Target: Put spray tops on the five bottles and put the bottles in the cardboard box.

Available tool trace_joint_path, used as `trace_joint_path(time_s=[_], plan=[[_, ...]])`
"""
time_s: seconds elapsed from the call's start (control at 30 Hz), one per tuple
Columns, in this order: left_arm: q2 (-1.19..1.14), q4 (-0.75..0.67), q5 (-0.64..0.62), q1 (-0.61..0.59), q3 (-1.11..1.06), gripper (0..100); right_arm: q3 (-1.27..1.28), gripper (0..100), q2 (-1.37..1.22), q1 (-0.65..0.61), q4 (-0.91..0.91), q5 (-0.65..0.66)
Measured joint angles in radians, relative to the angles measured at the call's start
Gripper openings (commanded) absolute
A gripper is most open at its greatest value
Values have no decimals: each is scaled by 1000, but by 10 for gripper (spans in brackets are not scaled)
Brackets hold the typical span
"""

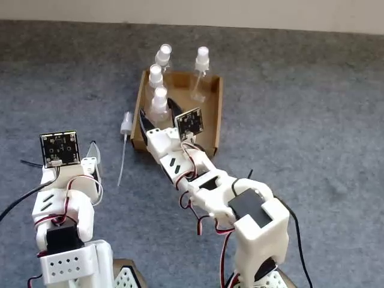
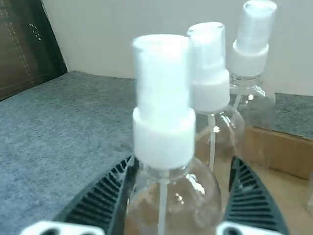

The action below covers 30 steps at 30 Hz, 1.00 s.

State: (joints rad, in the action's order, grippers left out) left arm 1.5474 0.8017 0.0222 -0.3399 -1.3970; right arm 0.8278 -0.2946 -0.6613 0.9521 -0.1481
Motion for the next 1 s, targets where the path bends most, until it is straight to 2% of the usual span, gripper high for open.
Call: trace_joint_path(time_s=[0.33, 0.53, 1.0], plan=[[0, 0, 0, 0, 0, 168, 0, 235, 0, 0, 0, 61], [0, 0, 0, 0, 0, 168, 0, 346, 0, 0, 0, 69], [0, 0, 0, 0, 0, 168, 0, 350, 21, 0, -8, 69]])
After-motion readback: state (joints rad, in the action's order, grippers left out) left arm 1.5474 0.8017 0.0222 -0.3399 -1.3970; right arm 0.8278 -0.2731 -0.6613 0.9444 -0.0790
